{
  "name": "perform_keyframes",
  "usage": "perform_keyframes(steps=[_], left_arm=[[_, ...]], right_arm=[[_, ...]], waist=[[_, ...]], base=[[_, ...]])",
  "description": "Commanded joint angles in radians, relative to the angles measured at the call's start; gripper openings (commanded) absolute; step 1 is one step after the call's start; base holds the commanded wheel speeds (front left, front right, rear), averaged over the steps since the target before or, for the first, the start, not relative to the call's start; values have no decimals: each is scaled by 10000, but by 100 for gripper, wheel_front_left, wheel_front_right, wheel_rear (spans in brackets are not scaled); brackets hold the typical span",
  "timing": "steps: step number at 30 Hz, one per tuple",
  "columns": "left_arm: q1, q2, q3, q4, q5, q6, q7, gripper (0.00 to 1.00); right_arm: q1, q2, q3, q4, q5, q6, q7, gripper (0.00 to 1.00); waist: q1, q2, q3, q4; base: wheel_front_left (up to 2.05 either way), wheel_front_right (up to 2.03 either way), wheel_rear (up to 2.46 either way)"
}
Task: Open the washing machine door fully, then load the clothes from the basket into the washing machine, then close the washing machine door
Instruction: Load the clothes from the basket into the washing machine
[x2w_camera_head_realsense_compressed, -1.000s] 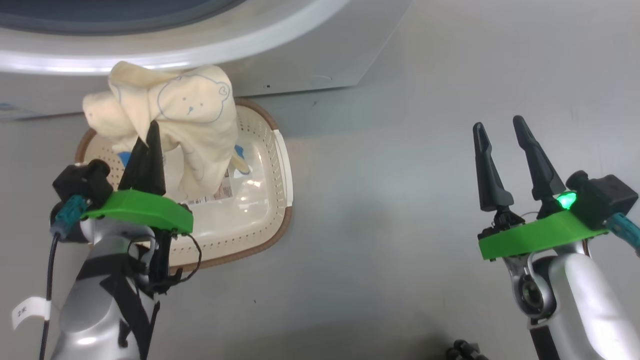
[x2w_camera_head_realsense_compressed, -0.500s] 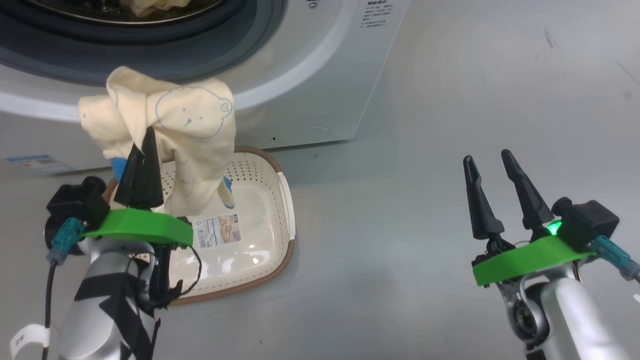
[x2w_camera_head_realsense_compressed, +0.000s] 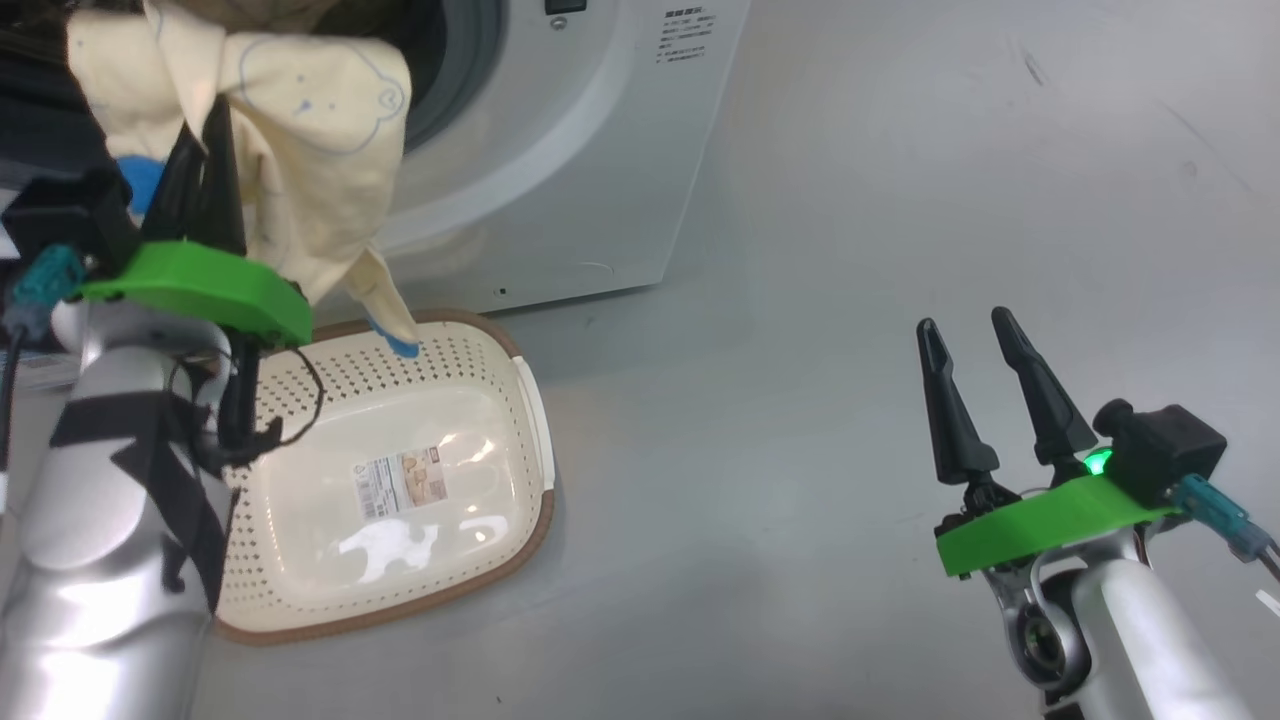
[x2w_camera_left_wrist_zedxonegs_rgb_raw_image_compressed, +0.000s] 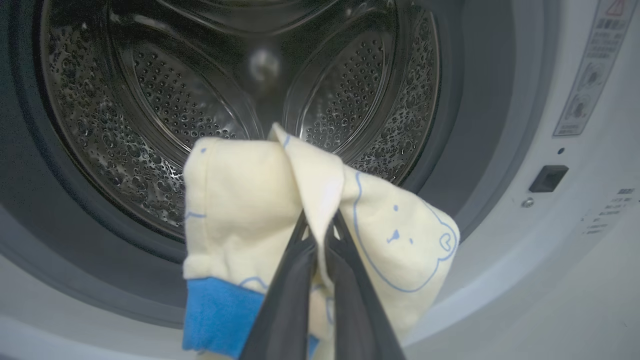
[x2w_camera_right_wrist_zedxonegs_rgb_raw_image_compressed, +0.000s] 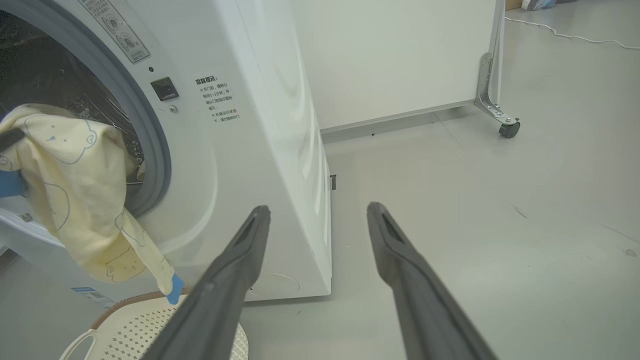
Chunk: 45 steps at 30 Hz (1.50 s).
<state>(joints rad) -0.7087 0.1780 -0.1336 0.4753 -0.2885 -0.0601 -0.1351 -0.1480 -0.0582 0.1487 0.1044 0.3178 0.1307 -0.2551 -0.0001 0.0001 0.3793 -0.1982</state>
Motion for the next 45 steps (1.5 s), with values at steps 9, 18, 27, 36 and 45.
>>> perform_keyframes(steps=[9, 18, 27, 36, 45], left_arm=[[-2735, 1059, 133, 943, 453, 14, 827, 0], [-4005, 1474, 67, 1927, 569, -15, 1012, 0], [-5183, 1678, -86, 2668, 649, -44, 1026, 0], [-6726, 1896, -619, 3229, 1118, -80, 1408, 0], [-7851, 2107, -948, 3738, 1487, 98, 1171, 0]], right_arm=[[-95, -88, 273, -300, 144, 0, -67, 100], [-169, -15, 180, -475, 239, 0, -67, 100], [-349, 57, 214, -659, 359, 0, -67, 100], [-450, 76, 529, -706, 782, 0, -67, 100], [-464, 78, 816, -673, 1145, 0, -67, 100]], waist=[[1, -1, 520, -594], [1, -1, 1533, -897], [1, -1, 2746, -1034], [1, -1, 3511, -1245], [1, -1, 3849, -1555]], base=[[0, 0, 0], [0, 0, 0], [0, 0, 0], [0, 0, 0], [0, 0, 0]])
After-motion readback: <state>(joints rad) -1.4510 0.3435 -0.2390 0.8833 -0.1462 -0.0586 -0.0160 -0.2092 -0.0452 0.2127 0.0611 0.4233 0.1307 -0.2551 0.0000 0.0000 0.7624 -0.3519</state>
